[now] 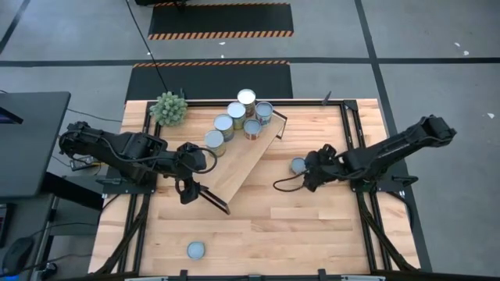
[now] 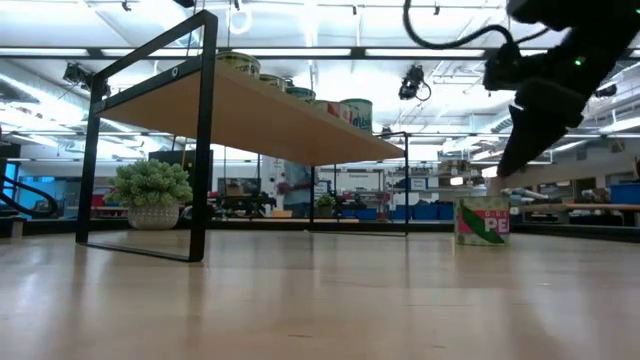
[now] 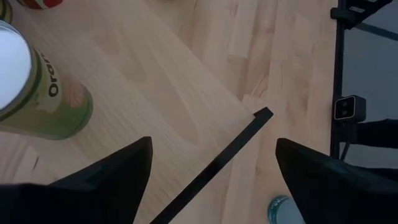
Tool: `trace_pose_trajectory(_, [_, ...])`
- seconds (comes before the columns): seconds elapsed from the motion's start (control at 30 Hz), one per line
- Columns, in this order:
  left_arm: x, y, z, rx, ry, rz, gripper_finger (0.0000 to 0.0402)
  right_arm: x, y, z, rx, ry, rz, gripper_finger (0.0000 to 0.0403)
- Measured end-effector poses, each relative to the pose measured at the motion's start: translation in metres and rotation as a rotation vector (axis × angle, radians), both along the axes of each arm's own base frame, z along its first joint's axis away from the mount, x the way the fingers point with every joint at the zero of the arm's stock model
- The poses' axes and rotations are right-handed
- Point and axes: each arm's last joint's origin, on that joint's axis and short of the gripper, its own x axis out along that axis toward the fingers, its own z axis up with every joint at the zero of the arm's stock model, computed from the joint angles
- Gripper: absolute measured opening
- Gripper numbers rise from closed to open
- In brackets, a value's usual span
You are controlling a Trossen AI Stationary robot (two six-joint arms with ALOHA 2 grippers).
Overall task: Pick and place cans onto a shelf
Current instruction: Put the canned green peas on the shelf
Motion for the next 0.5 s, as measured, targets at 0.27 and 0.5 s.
trace_pose_trajectory(0.27, [0.000, 0.000, 0.000, -0.014, 0.001, 0.013, 0.0345, -0.016, 0.016, -0.036, 0.086, -0.166, 0.083, 0.0316])
trace_pose_trajectory(0.5, [0.000, -0.001, 0.000, -0.040, 0.006, 0.017, 0.0345, -0.030, 0.012, -0.058, 0.115, -0.109, 0.047, 0.0315])
